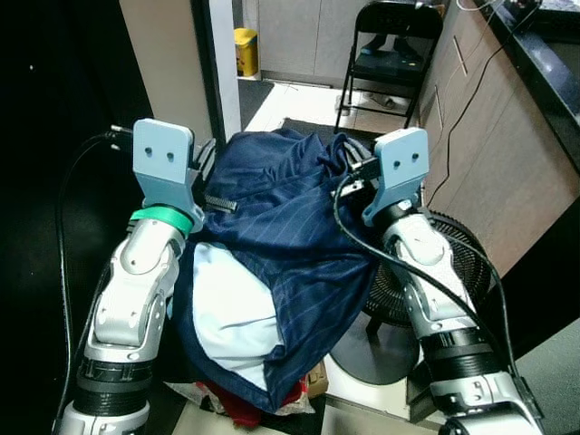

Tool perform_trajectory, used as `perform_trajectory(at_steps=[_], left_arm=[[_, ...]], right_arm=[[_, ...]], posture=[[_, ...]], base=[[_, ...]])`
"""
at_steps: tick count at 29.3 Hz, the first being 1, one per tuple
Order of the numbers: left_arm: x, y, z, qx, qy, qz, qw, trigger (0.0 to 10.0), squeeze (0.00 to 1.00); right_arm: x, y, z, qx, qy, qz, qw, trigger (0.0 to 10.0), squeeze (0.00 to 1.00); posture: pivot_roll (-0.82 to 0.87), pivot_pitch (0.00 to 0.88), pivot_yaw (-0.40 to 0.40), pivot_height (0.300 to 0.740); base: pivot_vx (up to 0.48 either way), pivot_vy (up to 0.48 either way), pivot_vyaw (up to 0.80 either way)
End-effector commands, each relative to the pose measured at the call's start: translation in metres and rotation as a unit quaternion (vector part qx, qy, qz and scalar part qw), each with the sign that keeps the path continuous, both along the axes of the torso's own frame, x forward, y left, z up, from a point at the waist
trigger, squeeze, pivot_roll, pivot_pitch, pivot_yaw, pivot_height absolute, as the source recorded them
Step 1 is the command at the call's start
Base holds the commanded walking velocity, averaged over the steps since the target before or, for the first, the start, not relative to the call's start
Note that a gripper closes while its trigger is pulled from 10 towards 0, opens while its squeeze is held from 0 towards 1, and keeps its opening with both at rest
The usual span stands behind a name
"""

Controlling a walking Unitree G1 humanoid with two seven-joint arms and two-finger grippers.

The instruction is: Clothes washing

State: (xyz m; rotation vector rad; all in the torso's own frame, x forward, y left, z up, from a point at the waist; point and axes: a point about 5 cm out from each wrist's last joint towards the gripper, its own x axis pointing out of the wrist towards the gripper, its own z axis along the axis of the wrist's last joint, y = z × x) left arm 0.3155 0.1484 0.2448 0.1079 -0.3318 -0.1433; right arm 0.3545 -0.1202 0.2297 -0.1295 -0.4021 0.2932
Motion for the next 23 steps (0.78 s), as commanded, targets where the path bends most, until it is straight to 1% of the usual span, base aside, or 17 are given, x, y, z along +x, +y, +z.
perform_trajectory(at_steps=[1,4,9,11,14,17,20,21,22,23], left_arm=[[0.001,0.001,-0.007,0.008,0.017,0.003,1.000,10.0,0.00],[0.000,0.001,-0.008,0.007,0.019,0.004,1.000,10.0,0.00],[0.000,0.002,-0.008,0.006,0.020,0.006,1.000,10.0,0.00],[0.000,0.003,-0.008,0.006,0.021,0.008,1.000,10.0,0.00],[-0.002,0.004,-0.010,0.004,0.024,0.011,1.000,10.0,0.00],[-0.002,0.005,-0.010,0.004,0.024,0.011,1.000,10.0,0.00],[-0.002,0.005,-0.010,0.002,0.025,0.013,1.000,10.0,0.00],[-0.002,0.005,-0.010,0.001,0.025,0.014,1.000,10.0,0.00],[-0.002,0.005,-0.010,0.001,0.025,0.014,1.000,10.0,0.00],[-0.002,0.005,-0.010,0.000,0.025,0.015,1.000,10.0,0.00]], right_arm=[[0.004,-0.004,-0.006,0.036,0.031,0.000,0.999,10.0,1.00],[0.010,-0.007,-0.019,0.082,0.084,0.001,0.993,10.0,1.00],[0.014,-0.007,-0.026,0.092,0.105,-0.002,0.990,10.0,1.00],[0.014,-0.005,-0.027,0.086,0.106,0.002,0.991,10.0,1.00],[0.015,0.004,-0.027,0.072,0.105,0.020,0.992,10.0,1.00],[0.016,0.006,-0.027,0.070,0.106,0.025,0.992,10.0,1.00],[0.017,0.023,-0.030,0.036,0.122,0.077,0.989,10.0,1.00],[0.016,0.029,-0.030,0.031,0.123,0.097,0.987,10.0,1.00],[0.016,0.029,-0.030,0.031,0.123,0.097,0.987,10.0,1.00],[0.014,0.037,-0.030,0.026,0.126,0.120,0.984,10.0,1.00]], posture=[[0.04,0.000,0.053,0.740],[0.04,0.000,0.053,0.740],[0.05,0.000,0.052,0.740],[0.05,0.000,0.050,0.740],[0.05,0.000,0.048,0.740],[0.05,0.001,0.047,0.740],[0.05,0.003,0.046,0.740],[0.05,0.003,0.046,0.740],[0.05,0.003,0.046,0.740],[0.05,0.005,0.044,0.740]], base=[[0.000,0.000,0.00],[0.000,0.000,0.00],[0.000,0.000,0.00],[0.000,0.000,0.00],[0.000,0.000,0.00],[0.000,0.000,0.00],[0.000,0.000,0.00],[0.000,0.000,0.00],[0.000,0.000,0.00],[0.000,0.000,0.00]])
